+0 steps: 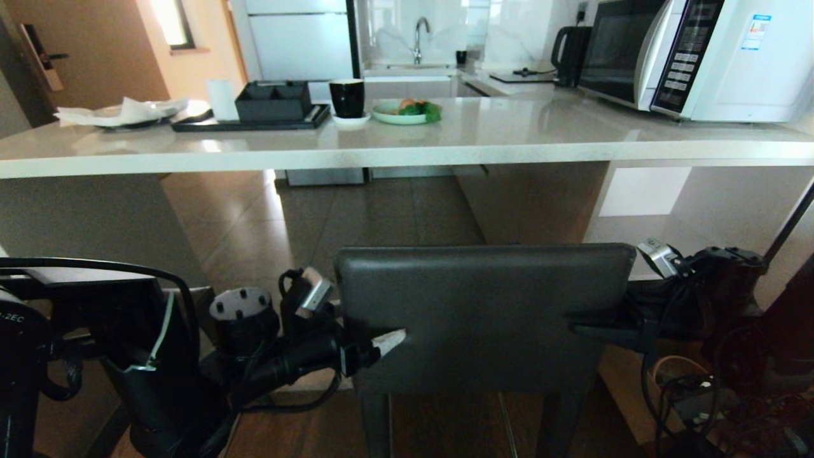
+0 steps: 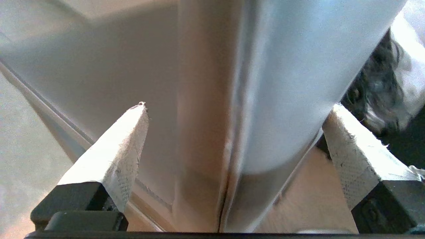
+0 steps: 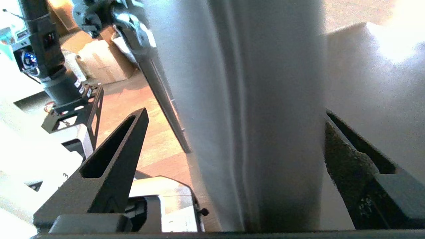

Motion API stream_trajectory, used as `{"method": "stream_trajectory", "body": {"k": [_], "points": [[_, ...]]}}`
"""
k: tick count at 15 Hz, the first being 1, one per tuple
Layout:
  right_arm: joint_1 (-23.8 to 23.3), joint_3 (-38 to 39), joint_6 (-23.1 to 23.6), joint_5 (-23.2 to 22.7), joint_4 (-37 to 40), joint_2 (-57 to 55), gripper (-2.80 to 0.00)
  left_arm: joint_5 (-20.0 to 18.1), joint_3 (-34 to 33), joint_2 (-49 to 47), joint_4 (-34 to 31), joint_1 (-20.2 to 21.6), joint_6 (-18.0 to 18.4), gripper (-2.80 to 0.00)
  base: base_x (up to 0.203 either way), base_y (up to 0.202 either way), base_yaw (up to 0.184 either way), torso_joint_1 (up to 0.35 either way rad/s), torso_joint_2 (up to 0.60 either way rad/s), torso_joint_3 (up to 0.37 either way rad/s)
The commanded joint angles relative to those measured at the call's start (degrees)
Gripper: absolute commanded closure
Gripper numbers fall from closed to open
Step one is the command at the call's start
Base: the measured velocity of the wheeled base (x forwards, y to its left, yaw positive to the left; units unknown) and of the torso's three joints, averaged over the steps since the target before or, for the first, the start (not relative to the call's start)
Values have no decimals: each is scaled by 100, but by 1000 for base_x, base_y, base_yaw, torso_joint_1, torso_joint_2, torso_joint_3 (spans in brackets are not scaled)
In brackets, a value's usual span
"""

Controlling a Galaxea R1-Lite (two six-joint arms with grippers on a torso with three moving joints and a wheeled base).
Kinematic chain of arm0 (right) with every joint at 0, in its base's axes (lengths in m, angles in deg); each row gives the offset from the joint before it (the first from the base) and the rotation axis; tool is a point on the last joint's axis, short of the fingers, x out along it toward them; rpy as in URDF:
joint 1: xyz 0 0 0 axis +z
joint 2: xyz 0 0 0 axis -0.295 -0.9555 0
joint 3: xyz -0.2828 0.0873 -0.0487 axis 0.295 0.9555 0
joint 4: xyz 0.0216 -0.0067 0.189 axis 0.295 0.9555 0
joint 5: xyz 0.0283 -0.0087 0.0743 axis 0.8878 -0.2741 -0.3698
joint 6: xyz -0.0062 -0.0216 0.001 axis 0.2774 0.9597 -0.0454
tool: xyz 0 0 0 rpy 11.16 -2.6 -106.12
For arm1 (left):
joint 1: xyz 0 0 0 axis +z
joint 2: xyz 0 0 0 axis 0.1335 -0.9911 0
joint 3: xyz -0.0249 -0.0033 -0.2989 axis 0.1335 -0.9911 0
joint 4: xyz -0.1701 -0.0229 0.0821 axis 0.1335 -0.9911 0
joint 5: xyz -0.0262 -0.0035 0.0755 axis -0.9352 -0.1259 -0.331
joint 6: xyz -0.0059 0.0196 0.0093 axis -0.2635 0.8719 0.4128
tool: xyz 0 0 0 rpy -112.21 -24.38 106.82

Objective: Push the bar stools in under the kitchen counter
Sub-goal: Push the gray chair back under the dining table

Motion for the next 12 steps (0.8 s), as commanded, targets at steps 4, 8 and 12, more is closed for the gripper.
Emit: {"method": "stream_trajectory", "body": {"k": [4,8,12], "points": [[109,108,7,-58,-50,59,-280,-14,-38,57,65,-10,95,-280,0,0,0,0,0,0],[340,-252,-115,-42,-67,-76,-280,-13,-249,178,65,-342,96,-280,0,0,0,0,0,0],[788,-734,-410,185,-66,-182,-280,-13,-315,114,65,-717,104,-280,0,0,0,0,0,0]]}}
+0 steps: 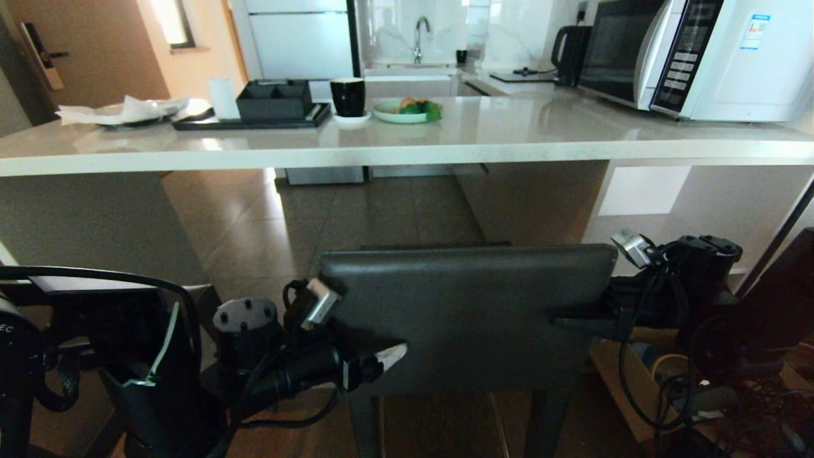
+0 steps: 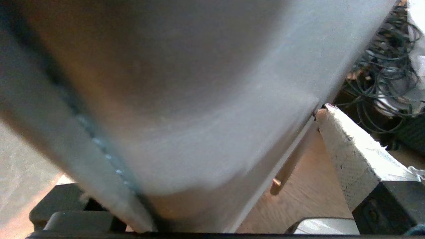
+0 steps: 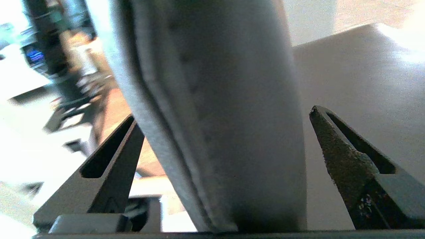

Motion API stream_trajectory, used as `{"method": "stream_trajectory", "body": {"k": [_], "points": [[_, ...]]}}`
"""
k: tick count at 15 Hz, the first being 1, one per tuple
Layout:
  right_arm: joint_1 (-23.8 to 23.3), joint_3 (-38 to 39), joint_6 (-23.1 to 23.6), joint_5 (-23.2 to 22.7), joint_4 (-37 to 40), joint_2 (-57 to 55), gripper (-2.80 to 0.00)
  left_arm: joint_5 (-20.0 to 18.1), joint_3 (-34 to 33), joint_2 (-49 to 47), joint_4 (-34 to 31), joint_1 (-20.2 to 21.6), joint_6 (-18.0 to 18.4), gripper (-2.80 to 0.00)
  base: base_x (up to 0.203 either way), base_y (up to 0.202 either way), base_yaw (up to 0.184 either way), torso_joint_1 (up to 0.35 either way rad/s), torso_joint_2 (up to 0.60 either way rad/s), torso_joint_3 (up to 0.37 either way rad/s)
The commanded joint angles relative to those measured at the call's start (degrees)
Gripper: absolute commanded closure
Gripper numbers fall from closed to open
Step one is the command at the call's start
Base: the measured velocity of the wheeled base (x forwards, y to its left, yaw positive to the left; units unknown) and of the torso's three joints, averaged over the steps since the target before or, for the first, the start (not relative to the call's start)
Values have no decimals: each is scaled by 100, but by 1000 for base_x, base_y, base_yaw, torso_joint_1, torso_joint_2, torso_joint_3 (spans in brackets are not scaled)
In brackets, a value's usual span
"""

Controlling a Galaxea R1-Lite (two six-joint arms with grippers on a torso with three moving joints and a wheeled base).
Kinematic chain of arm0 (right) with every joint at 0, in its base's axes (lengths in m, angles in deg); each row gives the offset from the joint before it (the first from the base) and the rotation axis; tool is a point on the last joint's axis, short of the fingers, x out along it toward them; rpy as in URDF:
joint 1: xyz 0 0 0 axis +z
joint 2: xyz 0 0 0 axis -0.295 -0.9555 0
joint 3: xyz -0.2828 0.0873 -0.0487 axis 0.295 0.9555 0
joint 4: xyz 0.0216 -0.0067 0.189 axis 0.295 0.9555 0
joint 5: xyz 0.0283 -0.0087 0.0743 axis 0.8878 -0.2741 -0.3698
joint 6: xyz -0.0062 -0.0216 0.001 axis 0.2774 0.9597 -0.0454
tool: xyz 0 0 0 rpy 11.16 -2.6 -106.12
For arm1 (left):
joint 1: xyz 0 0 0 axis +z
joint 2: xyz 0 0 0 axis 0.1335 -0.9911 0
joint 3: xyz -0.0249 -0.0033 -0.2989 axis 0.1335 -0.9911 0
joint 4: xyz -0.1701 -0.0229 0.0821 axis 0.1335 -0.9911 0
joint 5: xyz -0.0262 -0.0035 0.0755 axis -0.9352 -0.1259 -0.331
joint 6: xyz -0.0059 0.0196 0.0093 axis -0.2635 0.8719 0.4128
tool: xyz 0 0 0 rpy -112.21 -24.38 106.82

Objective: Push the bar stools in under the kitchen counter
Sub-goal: Push the gray chair back under the dining table

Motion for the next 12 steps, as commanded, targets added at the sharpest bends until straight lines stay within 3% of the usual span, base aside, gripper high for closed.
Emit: {"method": "stream_trajectory", "body": {"k": [1,4,6,12], "points": [[195,-138,-32,31,-70,-61,-280,-113,13,-17,48,-161,3,-280,0,0,0,0,0,0],[222,-118,-32,39,-70,-114,-280,-69,-1,-108,48,-358,-6,-280,0,0,0,0,0,0],[342,-114,-23,57,-72,-114,-280,283,54,-221,48,-532,-6,-280,0,0,0,0,0,0],[661,-298,-32,373,-75,-316,-280,353,183,-355,48,-760,-15,-280,0,0,0,0,0,0]]}}
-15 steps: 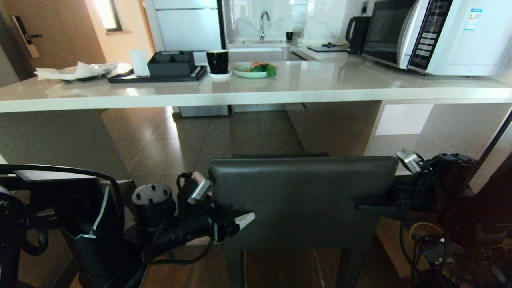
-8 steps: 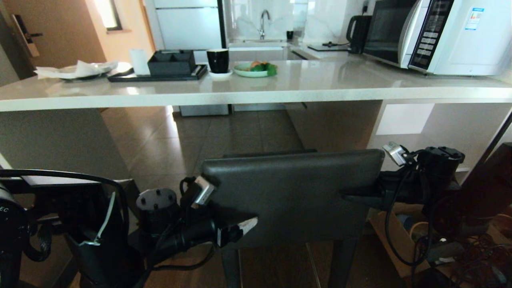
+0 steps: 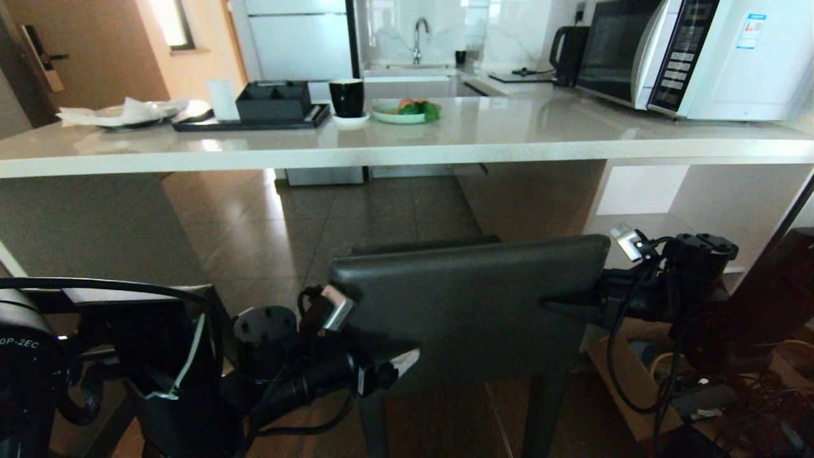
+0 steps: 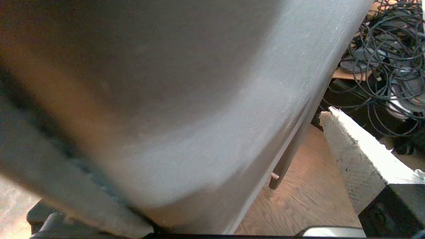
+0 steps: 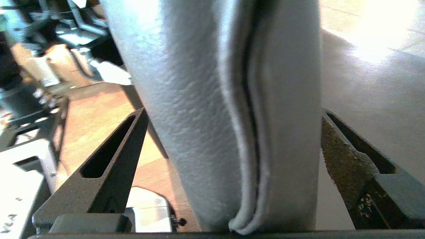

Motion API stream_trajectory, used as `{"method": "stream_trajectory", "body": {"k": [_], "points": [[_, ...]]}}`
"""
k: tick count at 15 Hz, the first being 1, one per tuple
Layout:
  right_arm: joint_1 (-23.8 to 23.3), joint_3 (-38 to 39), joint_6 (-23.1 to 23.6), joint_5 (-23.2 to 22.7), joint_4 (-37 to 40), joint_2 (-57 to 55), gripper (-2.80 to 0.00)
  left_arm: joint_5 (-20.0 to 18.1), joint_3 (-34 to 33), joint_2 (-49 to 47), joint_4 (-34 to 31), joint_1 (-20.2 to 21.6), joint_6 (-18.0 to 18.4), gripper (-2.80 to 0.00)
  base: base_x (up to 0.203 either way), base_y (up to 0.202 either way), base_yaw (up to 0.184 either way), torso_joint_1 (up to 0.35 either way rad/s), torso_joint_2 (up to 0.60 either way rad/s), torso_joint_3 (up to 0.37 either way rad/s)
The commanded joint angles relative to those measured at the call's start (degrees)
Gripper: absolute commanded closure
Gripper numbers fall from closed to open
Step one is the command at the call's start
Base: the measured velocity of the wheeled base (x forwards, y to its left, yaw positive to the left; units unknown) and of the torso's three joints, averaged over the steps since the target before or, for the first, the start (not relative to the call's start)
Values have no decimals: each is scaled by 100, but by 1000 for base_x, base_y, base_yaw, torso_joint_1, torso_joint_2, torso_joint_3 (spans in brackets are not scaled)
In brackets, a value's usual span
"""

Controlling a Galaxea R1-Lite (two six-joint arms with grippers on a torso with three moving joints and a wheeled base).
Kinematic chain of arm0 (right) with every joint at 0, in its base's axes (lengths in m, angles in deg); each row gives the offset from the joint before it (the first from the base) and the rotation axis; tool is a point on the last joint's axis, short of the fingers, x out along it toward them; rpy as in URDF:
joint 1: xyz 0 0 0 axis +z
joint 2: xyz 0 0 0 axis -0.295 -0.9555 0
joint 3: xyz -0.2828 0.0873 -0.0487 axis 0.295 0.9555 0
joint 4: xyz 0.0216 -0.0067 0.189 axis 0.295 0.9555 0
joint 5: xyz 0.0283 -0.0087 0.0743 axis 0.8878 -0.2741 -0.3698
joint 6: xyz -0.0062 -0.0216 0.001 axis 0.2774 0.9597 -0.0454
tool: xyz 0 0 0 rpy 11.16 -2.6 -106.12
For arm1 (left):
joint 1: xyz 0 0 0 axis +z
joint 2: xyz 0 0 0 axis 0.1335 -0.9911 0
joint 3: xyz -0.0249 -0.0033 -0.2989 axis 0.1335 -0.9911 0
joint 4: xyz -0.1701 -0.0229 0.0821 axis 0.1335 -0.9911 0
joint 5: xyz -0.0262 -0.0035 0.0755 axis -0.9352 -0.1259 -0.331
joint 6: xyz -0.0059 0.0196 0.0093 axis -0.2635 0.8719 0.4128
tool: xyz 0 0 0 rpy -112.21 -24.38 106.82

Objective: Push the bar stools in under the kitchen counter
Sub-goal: Push the gray chair back under the dining table

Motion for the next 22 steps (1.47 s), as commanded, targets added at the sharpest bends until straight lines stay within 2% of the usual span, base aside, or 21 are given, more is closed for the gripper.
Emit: {"method": "stream_trajectory", "body": {"k": [1,4,12,15,16,18,20,22], "points": [[487,-20,-6,-60,-22,-64,-280,-44,75,-113,33,-189,-15,-280,0,0,0,0,0,0],[470,-27,-5,-41,-22,-65,-280,-37,57,-189,33,-528,-32,-280,0,0,0,0,0,0],[633,-312,-110,121,-30,-267,-280,-6,130,-610,33,-1042,-25,-280,0,0,0,0,0,0],[646,-351,-110,212,-31,-302,-280,505,284,-694,33,-1410,-41,-280,0,0,0,0,0,0],[629,-302,-95,239,-47,-302,-280,565,295,-702,33,-1434,-35,-280,0,0,0,0,0,0],[442,-109,-84,228,-197,-289,-280,561,251,-665,33,-1169,-25,-280,0,0,0,0,0,0],[199,246,-89,199,-549,-292,-280,440,229,-508,33,-599,-16,-280,0,0,0,0,0,0],[62,585,-92,171,-939,-345,-280,79,209,-357,33,-198,-1,-280,0,0,0,0,0,0]]}}
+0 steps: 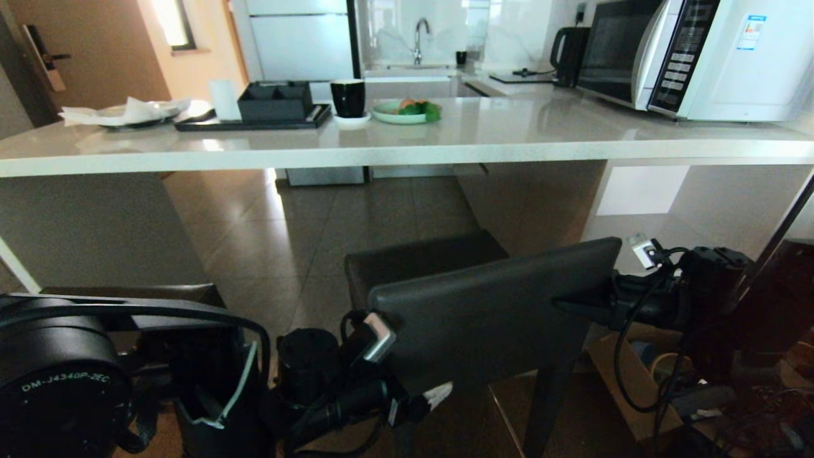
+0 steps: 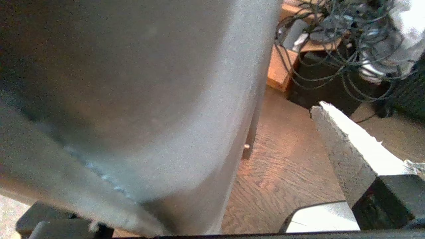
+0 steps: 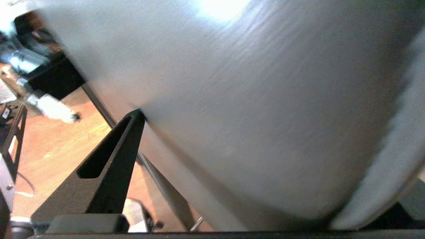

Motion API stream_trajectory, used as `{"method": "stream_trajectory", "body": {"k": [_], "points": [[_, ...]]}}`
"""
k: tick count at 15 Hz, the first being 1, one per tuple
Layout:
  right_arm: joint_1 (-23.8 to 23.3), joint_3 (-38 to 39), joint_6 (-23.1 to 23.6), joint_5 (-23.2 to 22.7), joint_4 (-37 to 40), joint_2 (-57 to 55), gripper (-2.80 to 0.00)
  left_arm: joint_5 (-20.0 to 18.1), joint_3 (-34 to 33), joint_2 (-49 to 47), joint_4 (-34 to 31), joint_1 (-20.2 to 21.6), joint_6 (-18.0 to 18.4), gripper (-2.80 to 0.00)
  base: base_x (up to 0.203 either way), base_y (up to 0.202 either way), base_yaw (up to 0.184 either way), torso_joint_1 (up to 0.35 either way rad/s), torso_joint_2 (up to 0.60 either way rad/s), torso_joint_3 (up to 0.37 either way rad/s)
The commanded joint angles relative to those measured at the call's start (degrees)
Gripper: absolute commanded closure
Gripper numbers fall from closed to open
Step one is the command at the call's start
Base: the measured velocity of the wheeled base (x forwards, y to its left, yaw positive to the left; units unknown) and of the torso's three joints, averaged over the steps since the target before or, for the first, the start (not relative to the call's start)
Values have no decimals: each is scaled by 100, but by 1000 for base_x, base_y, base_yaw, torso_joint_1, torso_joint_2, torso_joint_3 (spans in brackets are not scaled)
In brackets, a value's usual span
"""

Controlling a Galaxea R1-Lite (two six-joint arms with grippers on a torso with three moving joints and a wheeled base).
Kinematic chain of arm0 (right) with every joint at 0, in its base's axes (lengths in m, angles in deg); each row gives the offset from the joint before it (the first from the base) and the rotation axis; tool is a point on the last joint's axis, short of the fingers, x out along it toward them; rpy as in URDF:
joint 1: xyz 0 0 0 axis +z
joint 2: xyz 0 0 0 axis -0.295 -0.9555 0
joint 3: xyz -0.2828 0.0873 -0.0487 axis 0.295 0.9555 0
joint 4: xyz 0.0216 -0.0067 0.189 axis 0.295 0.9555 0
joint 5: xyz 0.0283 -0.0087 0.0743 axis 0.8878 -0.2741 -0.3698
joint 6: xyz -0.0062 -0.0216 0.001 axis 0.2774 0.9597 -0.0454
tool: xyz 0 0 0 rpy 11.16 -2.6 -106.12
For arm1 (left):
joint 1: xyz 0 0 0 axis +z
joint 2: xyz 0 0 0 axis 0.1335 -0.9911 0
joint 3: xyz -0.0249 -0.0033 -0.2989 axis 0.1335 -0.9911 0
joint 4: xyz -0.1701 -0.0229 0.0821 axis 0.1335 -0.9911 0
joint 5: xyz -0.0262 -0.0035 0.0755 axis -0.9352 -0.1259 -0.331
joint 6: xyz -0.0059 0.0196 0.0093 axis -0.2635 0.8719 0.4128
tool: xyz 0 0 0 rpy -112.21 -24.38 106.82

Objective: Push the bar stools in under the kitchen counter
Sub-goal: Push the gray chair back under the dining table

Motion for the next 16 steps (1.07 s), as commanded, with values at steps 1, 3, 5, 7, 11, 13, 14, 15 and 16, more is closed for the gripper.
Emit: {"method": "stream_trajectory", "body": {"k": [1,3,5,7,11,13,14,15,16], "points": [[528,358,-4,-144,-290,-58,-280,-125,-3,154,90,305,-69,-280,0,0,0,0,0,0],[531,443,5,-159,-298,-38,-280,-77,8,145,90,301,-58,-280,0,0,0,0,0,0],[531,452,14,-163,-298,1,-280,-71,1,164,90,504,-18,-280,0,0,0,0,0,0],[531,452,5,-163,-298,18,-280,-120,-1,190,90,896,221,-280,0,0,0,0,0,0],[566,399,-4,-128,-298,27,-280,-148,47,169,90,1244,261,-280,0,0,0,0,0,0],[557,408,-13,-110,-298,71,-280,-148,43,119,90,1310,247,-280,0,0,0,0,0,0],[557,419,-13,-110,-298,80,-280,-139,71,127,90,1305,235,-280,0,0,0,0,0,0],[549,435,-4,-110,-298,80,-280,-139,116,123,90,1305,233,-280,0,0,0,0,0,0],[556,452,-3,-110,-298,90,-280,-139,169,119,90,1307,224,-280,0,0,0,0,0,0]]}}
